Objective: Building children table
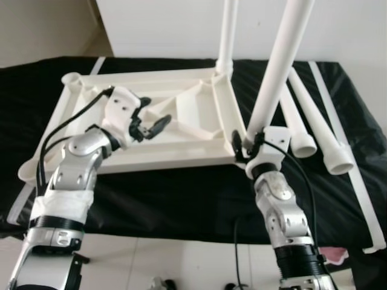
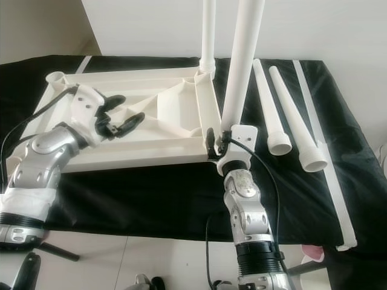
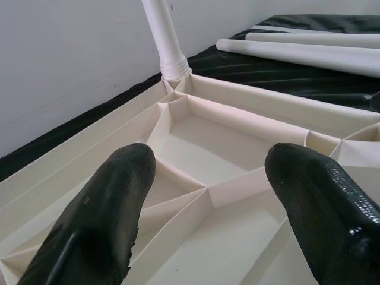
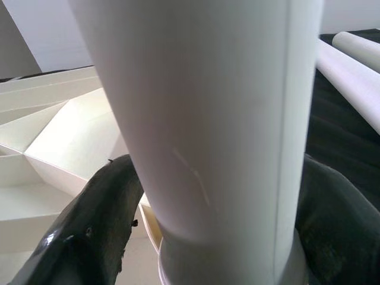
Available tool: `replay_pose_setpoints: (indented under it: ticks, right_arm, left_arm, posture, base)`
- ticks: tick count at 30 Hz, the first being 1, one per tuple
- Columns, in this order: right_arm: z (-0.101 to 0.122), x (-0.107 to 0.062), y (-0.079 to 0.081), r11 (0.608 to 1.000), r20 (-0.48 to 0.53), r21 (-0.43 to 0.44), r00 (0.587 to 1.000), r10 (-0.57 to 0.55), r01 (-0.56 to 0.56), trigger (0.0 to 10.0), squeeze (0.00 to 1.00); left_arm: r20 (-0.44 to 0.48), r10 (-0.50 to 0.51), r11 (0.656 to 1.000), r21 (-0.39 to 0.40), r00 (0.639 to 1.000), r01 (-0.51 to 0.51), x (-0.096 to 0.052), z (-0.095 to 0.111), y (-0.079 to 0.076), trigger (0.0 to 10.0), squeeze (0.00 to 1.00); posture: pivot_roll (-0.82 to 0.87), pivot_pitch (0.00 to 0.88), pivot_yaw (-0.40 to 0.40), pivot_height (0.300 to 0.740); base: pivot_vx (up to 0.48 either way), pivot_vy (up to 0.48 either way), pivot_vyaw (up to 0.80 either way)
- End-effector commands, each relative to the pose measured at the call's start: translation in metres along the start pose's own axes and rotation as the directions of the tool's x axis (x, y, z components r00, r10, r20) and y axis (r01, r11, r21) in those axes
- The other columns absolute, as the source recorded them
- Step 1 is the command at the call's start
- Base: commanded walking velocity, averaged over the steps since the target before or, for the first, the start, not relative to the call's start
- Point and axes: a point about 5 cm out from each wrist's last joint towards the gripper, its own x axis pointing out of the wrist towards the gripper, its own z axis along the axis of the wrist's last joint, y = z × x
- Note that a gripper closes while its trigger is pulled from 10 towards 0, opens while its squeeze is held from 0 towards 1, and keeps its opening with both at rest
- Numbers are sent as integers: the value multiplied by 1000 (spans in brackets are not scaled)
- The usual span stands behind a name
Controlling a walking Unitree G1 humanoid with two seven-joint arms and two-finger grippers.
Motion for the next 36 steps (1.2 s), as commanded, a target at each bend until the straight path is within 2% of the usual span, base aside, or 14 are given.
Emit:
replay_pose_setpoints:
  ticks: [1,4,5,6,7,8,26,27,28,29,36]
  right_arm:
    - [-4,-3,1,1000,-18,15,1000,6,-6,10000,0]
    - [-4,-3,1,1000,-18,16,1000,4,-4,10000,0]
    - [-4,-3,1,1000,-17,15,1000,4,-4,10000,0]
    - [-4,-3,1,1000,-17,14,1000,4,-4,10000,0]
    - [-4,-3,1,1000,-17,14,1000,4,-4,10000,0]
    - [-4,-3,0,1000,-17,13,1000,4,-3,10000,0]
    - [-3,-2,2,1000,-10,13,1000,11,-11,10000,0]
    - [-3,-2,2,1000,-10,14,1000,12,-11,10000,0]
    - [-3,-3,2,1000,-10,15,1000,12,-12,10000,0]
    - [-3,-3,2,1000,-10,15,1000,14,-13,10000,0]
    - [-2,-3,3,1000,-9,16,1000,20,-20,10000,0]
  left_arm:
    - [-1,3,1000,2,1000,-3,-3,1,1,10000,1000]
    - [-7,9,1000,16,1000,-9,-3,1,2,10000,1000]
    - [-3,0,1000,20,1000,0,-3,1,1,10000,878]
    - [2,-5,1000,27,1000,5,-3,1,0,2000,0]
    - [2,-5,1000,27,1000,5,-3,1,0,2000,0]
    - [25,-11,1000,22,1000,10,-4,4,-1,0,0]
    - [19,-12,1000,23,1000,12,-3,0,-5,0,0]
    - [12,-15,1000,25,1000,15,-3,-1,-6,7569,0]
    - [7,-17,1000,27,1000,17,-2,-1,-7,7569,0]
    - [3,-20,999,33,1000,20,-2,-2,-8,10000,0]
    - [-5,-19,999,40,1000,19,-1,-3,-8,10000,0]
  posture:
    - [-72,151,50,740]
    - [-72,152,50,740]
    - [-73,152,52,740]
    - [-73,152,52,740]
    - [-73,152,52,740]
    - [-74,155,51,740]
    - [-76,143,51,740]
    - [-76,143,49,740]
    - [-76,143,49,740]
    - [-75,142,49,740]
    - [-75,143,46,740]
  base:
    - [0,0,0]
    - [0,0,0]
    - [0,0,0]
    - [0,0,0]
    - [0,0,0]
    - [0,0,0]
    - [0,0,0]
    - [0,0,0]
    - [0,0,0]
    - [0,0,0]
    - [0,0,0]
